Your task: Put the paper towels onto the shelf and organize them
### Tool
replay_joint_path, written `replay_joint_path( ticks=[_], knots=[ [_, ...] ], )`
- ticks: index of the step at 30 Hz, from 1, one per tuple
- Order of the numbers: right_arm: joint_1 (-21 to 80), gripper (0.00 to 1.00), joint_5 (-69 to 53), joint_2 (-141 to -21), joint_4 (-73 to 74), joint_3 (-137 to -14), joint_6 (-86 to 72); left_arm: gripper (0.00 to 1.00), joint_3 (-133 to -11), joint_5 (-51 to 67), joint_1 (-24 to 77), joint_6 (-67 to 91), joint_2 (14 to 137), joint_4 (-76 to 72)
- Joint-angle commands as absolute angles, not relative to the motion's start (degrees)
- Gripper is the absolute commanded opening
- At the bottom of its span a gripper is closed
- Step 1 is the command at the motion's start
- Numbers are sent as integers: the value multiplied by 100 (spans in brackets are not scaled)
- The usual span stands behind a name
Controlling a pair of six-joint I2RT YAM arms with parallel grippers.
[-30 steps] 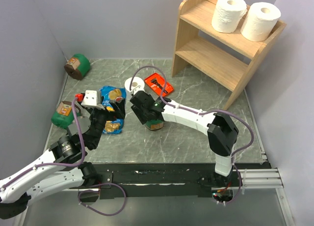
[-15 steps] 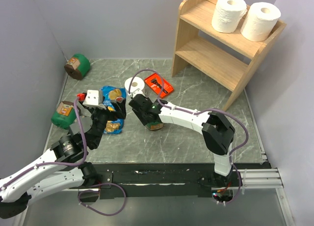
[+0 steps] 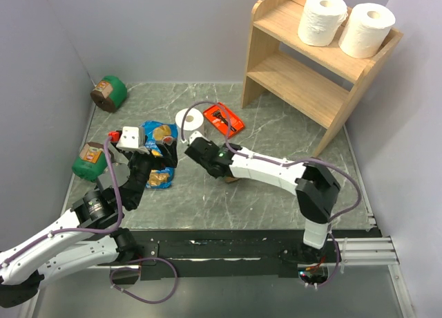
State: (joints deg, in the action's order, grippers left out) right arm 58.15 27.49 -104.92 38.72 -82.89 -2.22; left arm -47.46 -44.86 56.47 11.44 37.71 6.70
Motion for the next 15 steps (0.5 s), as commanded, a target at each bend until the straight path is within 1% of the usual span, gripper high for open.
replay_joint_path(
  ticks=[1,6,10,15],
  knots=[
    [5775,38,4050,-9494,4157,-8341,614,96,-4790,-4474,5669,1099,3771,519],
    [5415,38,4526,-8983,3850,-8297,1651,96,-4799,-4447,5669,1107,3744,536],
    [4862,38,4719,-8623,3464,-8262,2354,96,-4799,-4430,5669,1107,3700,536],
    [3948,38,4799,-8324,2515,-8121,3558,96,-4799,-4386,5669,1125,3691,545]
  ],
)
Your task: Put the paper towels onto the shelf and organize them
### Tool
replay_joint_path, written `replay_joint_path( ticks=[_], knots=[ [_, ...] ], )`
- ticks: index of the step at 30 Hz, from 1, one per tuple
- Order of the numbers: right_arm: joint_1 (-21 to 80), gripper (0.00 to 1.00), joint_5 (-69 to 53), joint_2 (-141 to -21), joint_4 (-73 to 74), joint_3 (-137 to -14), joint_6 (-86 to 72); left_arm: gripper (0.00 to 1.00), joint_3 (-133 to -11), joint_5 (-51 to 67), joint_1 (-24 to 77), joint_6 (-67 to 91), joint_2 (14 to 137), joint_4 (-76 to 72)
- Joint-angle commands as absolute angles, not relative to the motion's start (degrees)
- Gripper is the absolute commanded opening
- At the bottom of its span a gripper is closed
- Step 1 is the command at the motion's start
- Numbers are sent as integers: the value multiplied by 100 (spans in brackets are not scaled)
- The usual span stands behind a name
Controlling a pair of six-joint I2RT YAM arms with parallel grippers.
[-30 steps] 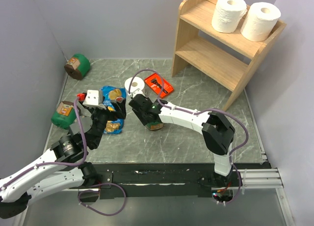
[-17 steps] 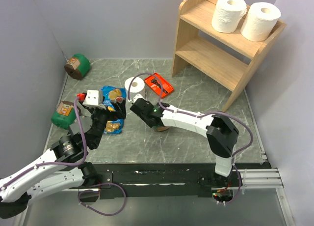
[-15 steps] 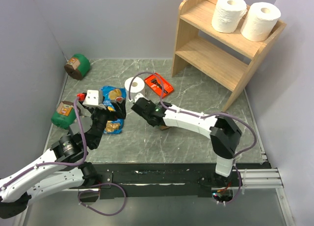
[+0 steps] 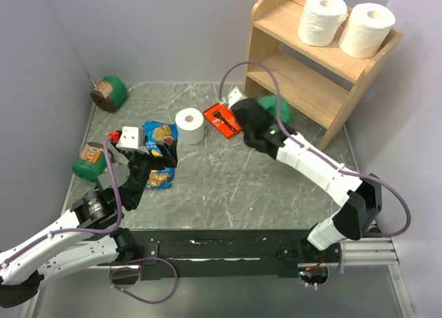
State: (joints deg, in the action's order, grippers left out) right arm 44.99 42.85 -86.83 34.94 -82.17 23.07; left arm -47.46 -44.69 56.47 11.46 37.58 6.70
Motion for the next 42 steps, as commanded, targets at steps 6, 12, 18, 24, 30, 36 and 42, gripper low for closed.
replay_joint_path(
  ticks=[6,12,18,24,30,36,42],
  knots=[
    [3227,38,4773,-8297,1741,-8288,4490,96,-4816,-4324,5669,1143,3709,545],
    [2839,38,4606,-8358,1556,-8210,4790,96,-4808,-4333,5669,1134,3683,536],
    [2549,38,4492,-8288,1371,-8025,4878,96,-4799,-4307,5669,1125,3709,527],
    [2312,39,4237,-8244,1328,-7902,4825,96,-4799,-4298,5669,1134,3762,536],
    [2119,40,4201,-8297,1239,-7875,4939,96,-4790,-4342,5669,1116,3762,527],
    [2004,46,4157,-8288,1222,-7875,4940,96,-4790,-4386,5669,1107,3762,519],
    [1986,57,4210,-8209,1239,-7936,4975,96,-4790,-4395,5669,1099,3788,519]
  ],
)
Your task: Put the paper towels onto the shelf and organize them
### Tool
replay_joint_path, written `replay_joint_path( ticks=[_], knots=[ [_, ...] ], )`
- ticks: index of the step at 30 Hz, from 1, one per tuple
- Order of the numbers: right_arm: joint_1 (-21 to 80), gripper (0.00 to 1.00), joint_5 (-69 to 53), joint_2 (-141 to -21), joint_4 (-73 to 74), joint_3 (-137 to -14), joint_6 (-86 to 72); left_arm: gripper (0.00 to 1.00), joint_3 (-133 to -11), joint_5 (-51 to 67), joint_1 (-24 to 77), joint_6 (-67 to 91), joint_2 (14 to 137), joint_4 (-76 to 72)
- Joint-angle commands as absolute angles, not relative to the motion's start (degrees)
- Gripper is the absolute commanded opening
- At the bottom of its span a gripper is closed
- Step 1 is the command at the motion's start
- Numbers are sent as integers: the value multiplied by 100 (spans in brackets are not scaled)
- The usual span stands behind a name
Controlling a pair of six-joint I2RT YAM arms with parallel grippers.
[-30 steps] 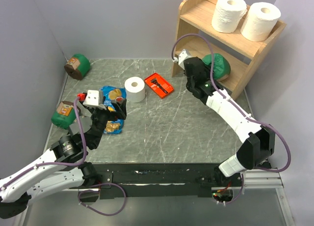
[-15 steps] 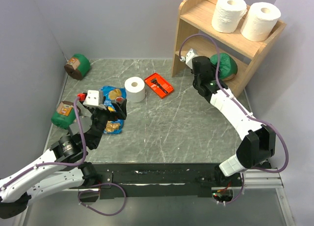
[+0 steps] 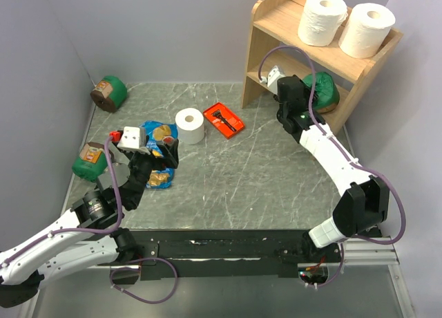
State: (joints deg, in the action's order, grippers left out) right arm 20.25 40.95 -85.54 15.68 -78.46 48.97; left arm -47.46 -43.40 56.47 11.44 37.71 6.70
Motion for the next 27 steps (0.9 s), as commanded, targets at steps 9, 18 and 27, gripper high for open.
replay_joint_path(
  ticks=[9,18,27],
  knots=[
    [1995,67,4342,-8139,1345,-8042,4966,96,-4781,-4430,5669,1090,3788,527],
    [1995,69,4456,-8086,1433,-8191,5080,96,-4790,-4456,5669,1090,3771,527],
    [1995,69,4623,-8077,1362,-8244,5299,96,-4781,-4500,5669,1090,3771,536]
  ],
)
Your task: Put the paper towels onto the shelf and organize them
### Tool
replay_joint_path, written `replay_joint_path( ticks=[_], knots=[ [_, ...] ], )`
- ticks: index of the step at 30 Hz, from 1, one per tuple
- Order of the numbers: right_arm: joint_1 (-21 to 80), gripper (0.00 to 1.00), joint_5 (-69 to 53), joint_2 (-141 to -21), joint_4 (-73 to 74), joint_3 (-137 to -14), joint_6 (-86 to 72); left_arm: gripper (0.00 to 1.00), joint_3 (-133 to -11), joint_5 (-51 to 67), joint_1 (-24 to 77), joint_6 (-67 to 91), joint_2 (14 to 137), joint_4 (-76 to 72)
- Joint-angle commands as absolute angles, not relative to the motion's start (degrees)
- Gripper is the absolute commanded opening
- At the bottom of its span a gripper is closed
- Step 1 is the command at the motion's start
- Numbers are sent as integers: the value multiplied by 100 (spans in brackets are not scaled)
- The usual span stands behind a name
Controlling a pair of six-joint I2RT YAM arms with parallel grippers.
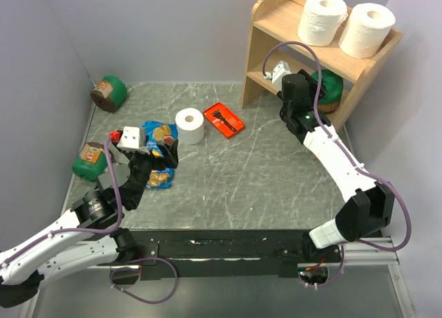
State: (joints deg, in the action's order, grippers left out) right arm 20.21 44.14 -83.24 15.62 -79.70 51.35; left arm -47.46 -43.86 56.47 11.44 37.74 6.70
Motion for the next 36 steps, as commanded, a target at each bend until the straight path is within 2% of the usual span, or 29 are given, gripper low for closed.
replay_joint_path(
  ticks=[1,11,15,21,23,26,28,29,30,32,33,36],
  knots=[
    [1986,69,4640,-8077,1371,-8270,5309,96,-4781,-4500,5669,1090,3779,536],
    [2267,69,4334,-7849,2267,-8604,4422,96,-4772,-4535,5669,1107,3841,510],
    [2723,69,4140,-7586,2793,-8613,3405,96,-4799,-4666,5669,1204,4042,545],
    [3769,69,3157,-6804,3331,-8131,1534,96,-4869,-5298,5669,1511,4455,589],
    [3980,72,2596,-6349,3279,-7701,822,96,-5052,-5756,5634,1843,4587,877],
    [4087,84,1962,-5681,3024,-7059,143,97,-5342,-5950,5345,2563,4860,1430],
    [4113,92,1443,-5380,2814,-6604,9,98,-5484,-5575,4670,2969,5036,1782],
    [4131,94,1328,-5127,2778,-6487,-191,98,-5589,-4728,4310,3293,5088,1941],
    [4131,96,1197,-5020,2743,-6365,-246,98,-5607,-4250,3454,3418,5167,2151],
    [4140,99,1090,-4818,2733,-6118,-290,97,-5581,-3101,2623,3821,5186,2285],
    [4148,99,1055,-4773,2760,-6030,-307,96,-5538,-2833,1958,3910,5159,2303],
    [4148,100,1029,-4693,2795,-5889,-360,96,-5248,-2304,919,4314,4958,2242]
  ],
)
